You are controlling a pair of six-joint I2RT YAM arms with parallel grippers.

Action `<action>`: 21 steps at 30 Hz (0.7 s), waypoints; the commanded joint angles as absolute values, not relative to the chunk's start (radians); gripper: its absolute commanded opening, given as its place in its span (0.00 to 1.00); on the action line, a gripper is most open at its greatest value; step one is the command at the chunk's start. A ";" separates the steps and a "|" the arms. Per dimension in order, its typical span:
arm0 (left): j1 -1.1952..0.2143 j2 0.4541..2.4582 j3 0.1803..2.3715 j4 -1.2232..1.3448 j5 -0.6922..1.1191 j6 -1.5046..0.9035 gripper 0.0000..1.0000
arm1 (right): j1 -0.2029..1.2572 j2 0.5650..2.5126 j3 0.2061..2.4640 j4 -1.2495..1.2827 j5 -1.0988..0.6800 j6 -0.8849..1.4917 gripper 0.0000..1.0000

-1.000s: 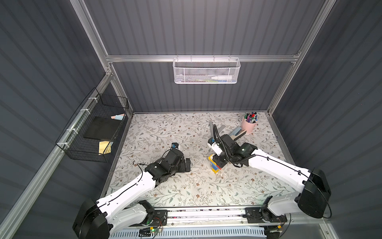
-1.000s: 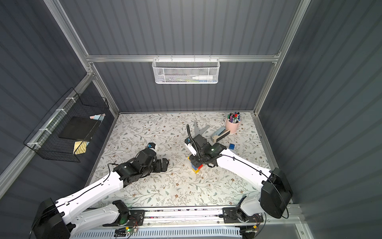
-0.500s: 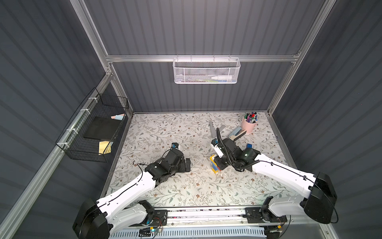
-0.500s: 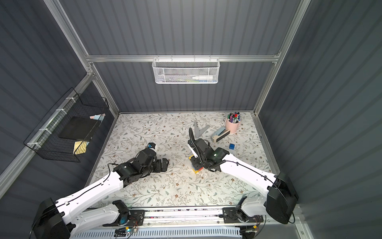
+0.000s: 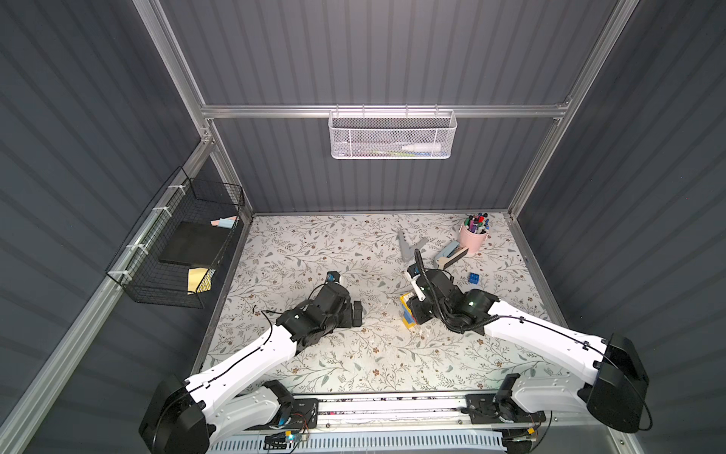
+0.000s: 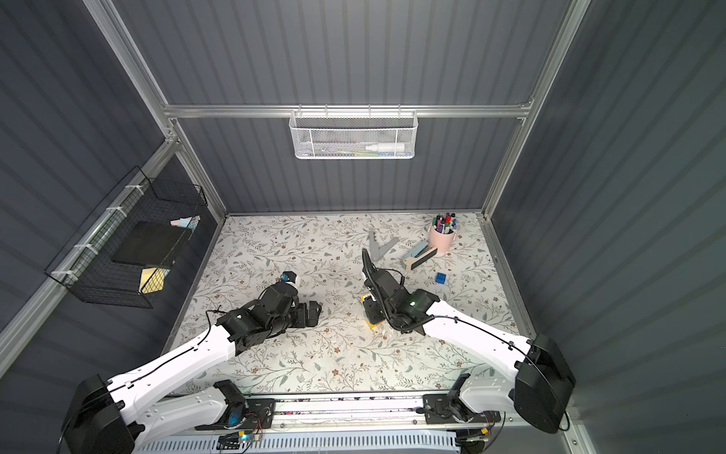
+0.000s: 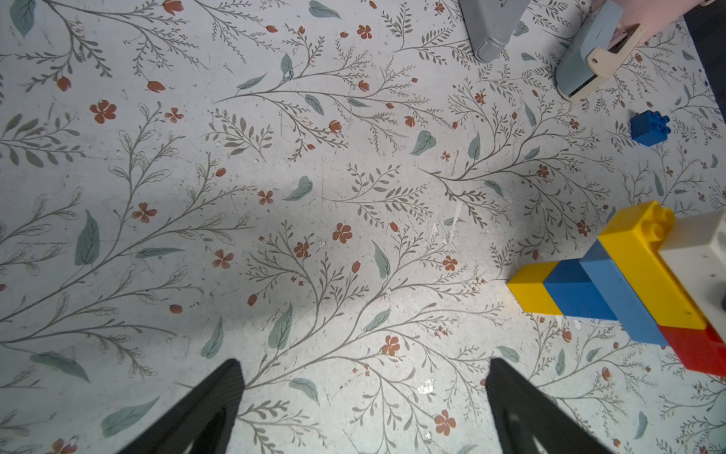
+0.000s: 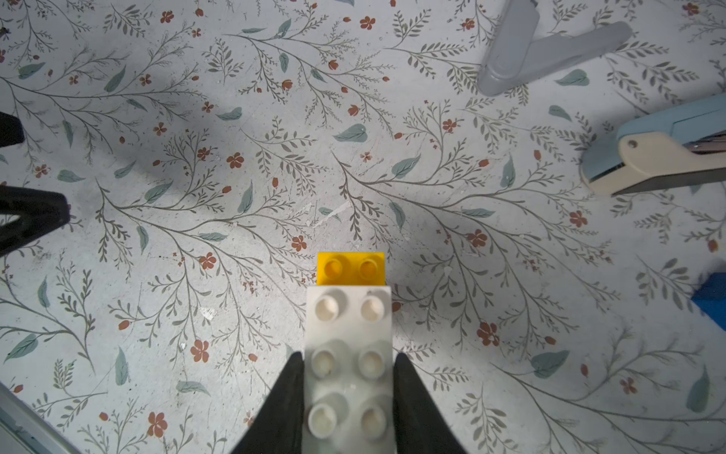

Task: Assemble a spoon with lego
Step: Assemble the lego brick with the lego brick.

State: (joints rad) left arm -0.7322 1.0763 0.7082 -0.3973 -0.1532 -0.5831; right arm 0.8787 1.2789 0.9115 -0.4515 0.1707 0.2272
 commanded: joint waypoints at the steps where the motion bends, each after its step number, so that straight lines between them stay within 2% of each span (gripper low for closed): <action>1: -0.730 1.078 0.710 -0.392 -0.145 -0.560 0.99 | 0.896 1.310 0.831 -0.578 0.206 0.282 0.00; 21: -0.730 1.052 0.687 -0.398 -0.149 -0.565 0.99 | 1.001 1.296 0.716 -0.459 0.363 0.391 0.00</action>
State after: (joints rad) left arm -0.7322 1.0760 0.7082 -0.3973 -0.1528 -0.5831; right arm 0.9909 1.2514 0.7979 -0.2741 0.3874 0.3573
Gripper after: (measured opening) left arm 0.992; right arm 0.341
